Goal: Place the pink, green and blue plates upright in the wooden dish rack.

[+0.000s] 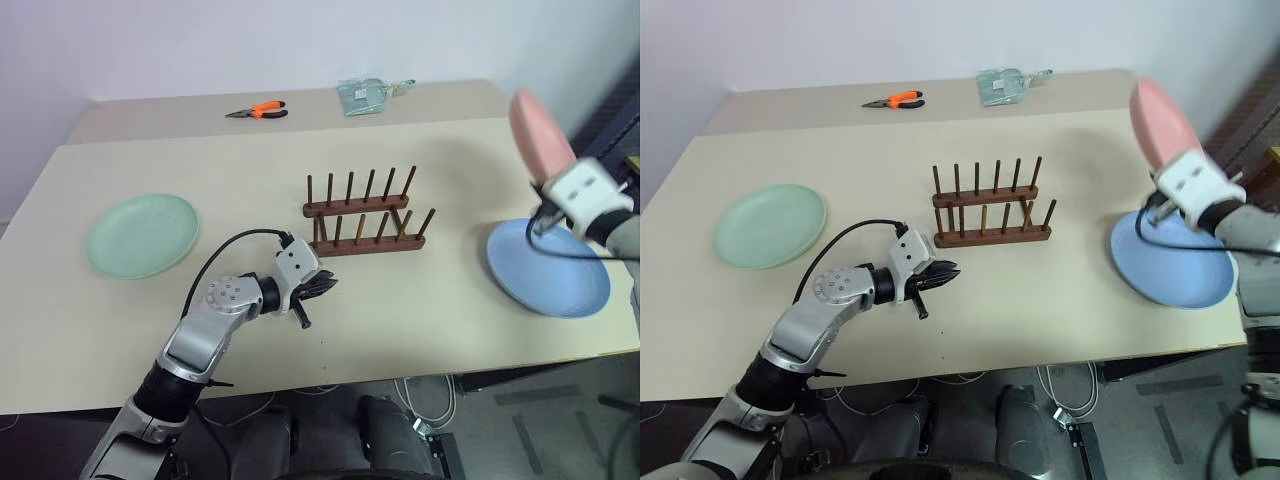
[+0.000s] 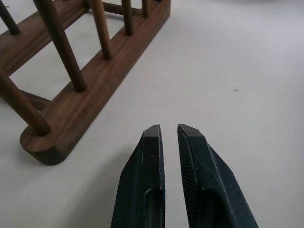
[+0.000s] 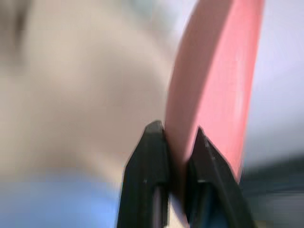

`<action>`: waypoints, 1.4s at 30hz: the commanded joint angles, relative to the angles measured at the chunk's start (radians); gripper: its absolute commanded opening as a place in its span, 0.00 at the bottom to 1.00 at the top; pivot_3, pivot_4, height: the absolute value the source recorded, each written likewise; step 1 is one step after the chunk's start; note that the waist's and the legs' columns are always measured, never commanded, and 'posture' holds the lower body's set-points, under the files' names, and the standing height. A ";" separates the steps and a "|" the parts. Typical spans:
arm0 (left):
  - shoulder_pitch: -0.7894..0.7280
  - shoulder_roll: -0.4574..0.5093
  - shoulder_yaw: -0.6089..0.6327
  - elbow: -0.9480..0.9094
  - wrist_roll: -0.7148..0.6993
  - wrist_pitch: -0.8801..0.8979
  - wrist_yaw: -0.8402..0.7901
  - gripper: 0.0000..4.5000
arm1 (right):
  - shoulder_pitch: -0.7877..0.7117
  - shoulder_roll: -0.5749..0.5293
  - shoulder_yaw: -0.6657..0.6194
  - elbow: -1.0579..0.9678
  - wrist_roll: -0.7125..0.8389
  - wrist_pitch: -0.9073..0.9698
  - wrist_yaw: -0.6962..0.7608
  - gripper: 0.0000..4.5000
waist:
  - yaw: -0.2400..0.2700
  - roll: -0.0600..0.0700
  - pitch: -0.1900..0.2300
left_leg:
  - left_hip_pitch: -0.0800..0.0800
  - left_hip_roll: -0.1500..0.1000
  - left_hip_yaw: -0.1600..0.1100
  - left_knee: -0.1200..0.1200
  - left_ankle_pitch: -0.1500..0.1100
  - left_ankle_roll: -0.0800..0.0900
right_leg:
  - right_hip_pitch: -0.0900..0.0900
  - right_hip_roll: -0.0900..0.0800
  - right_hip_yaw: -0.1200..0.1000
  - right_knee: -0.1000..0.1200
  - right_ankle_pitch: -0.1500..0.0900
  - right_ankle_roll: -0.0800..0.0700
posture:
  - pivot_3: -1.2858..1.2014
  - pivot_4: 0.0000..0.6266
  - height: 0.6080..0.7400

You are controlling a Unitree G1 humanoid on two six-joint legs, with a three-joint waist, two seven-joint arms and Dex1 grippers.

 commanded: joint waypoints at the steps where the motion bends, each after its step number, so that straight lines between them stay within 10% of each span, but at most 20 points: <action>1: -0.014 0.001 0.014 -0.018 -0.020 -0.028 -0.022 0.11 | -0.014 0.050 -0.146 -0.251 0.493 0.341 -0.023 0.01 | 0.010 0.000 0.000 | 0.001 0.000 -0.001 0.001 0.000 0.000 | 0.000 0.000 -0.002 0.000 0.001 -0.002 | 0.52 0.24 1.00; 7: -0.012 -0.012 0.027 -0.044 -0.064 -0.016 -0.039 0.11 | -0.024 0.104 -0.186 -0.290 0.720 0.525 -0.181 0.01 | 0.035 0.000 -0.001 | -0.003 -0.002 -0.003 0.002 0.000 0.001 | 0.000 -0.003 -0.004 -0.003 0.000 -0.004 | 0.52 0.24 1.00; 21: 0.019 0.008 0.030 -0.088 -0.093 0.002 -0.042 0.11 | -0.027 0.101 -0.104 -0.233 0.724 0.610 -0.206 0.01 | 0.028 0.000 -0.001 | -0.002 -0.002 -0.001 0.000 0.000 0.001 | -0.001 -0.001 -0.004 -0.002 -0.002 0.000 | 0.52 0.24 1.00; 24: 0.020 0.005 0.037 -0.090 -0.105 0.013 -0.044 0.11 | -0.038 0.100 -0.086 -0.238 0.695 0.596 -0.216 0.26 | 0.028 0.000 -0.001 | -0.002 -0.002 -0.001 0.000 0.000 0.001 | -0.001 -0.001 -0.004 -0.002 -0.002 0.000 | 0.52 0.24 1.00; 29: 0.013 -0.015 0.116 -0.101 -0.190 0.053 -0.036 0.53 | -0.051 0.036 -0.007 -0.283 0.419 0.365 -0.162 0.81 | 0.027 0.000 0.000 | -0.002 -0.002 0.000 0.000 0.000 0.001 | -0.002 -0.001 -0.004 -0.002 -0.002 0.000 | 0.52 0.24 1.00; 33: -0.026 -0.036 0.264 -0.047 -0.172 0.000 0.100 0.99 | -0.105 -0.036 0.001 -0.222 0.244 0.179 -0.103 0.81 | 0.027 0.001 0.000 | -0.002 -0.002 0.000 0.000 0.000 0.001 | -0.002 -0.001 -0.004 -0.002 -0.001 0.003 | 0.52 0.24 1.00; 36: -0.078 -0.063 0.413 0.032 -0.162 -0.015 0.265 1.00 | -0.167 -0.042 -0.027 -0.225 0.297 0.172 -0.032 0.99 | 0.025 0.000 0.000 | -0.002 -0.002 -0.001 0.000 0.000 0.000 | -0.002 -0.001 -0.004 -0.002 -0.001 0.004 | 0.52 0.24 1.00; 42: -0.175 0.009 0.663 0.254 0.079 0.069 0.802 1.00 | -0.168 -0.017 0.181 -0.479 0.368 0.221 0.146 1.00 | 0.005 -0.001 0.000 | -0.001 -0.001 -0.001 -0.002 0.000 0.000 | -0.002 0.001 -0.004 -0.002 0.000 0.004 | 0.52 0.24 1.00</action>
